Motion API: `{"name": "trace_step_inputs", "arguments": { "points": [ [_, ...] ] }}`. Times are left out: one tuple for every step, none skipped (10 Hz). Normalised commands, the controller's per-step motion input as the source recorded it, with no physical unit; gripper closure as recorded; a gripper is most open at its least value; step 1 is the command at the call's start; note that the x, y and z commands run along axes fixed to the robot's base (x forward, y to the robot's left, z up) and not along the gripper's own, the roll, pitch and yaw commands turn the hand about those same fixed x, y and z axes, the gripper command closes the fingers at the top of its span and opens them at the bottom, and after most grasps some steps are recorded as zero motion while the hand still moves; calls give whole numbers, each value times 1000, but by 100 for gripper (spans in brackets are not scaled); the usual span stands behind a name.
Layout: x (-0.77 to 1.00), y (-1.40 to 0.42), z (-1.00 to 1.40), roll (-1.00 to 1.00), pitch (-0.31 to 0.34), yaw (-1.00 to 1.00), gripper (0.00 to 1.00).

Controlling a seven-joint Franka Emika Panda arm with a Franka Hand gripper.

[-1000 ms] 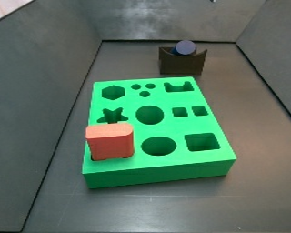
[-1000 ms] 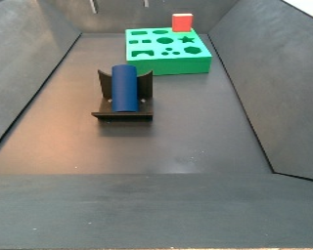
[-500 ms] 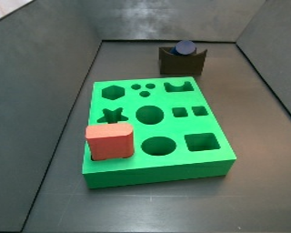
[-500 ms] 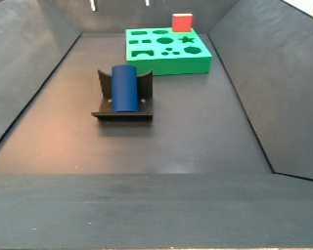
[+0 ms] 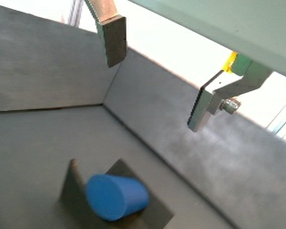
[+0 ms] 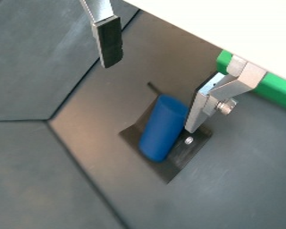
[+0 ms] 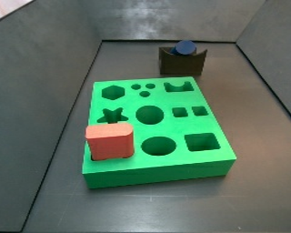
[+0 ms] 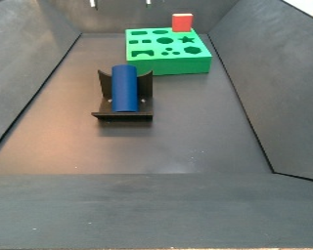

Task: Pick up the oval object. Move up. Place the oval object on the fixture. Regrasp the oval object. Move to above the board. Insert the oval object.
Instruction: Regrasp the oval object.

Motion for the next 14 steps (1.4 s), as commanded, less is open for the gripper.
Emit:
{"name": "trace_step_inputs", "arguments": {
  "points": [
    [103, -37, -21, 1000, 105, 86, 0],
    [109, -41, -21, 1000, 140, 113, 0],
    [107, -44, -20, 953, 158, 139, 0],
    [107, -44, -23, 702, 145, 159, 0],
    [108, -46, -24, 579, 135, 167, 0],
    [107, -42, -22, 345, 112, 180, 0],
    [96, -33, -10, 240, 87, 187, 0],
    [37, 73, -1000, 183, 148, 104, 0],
    [36, 71, -1000, 170, 122, 104, 0],
    [48, 63, -1000, 155, 88, 130, 0],
    [56, 55, -1000, 130, 69, 144, 0],
    [69, 51, -1000, 109, 48, 148, 0],
    [86, 45, -1000, 92, 19, 145, 0],
    [93, 39, -1000, 88, -3, 135, 0]
  ]
}}
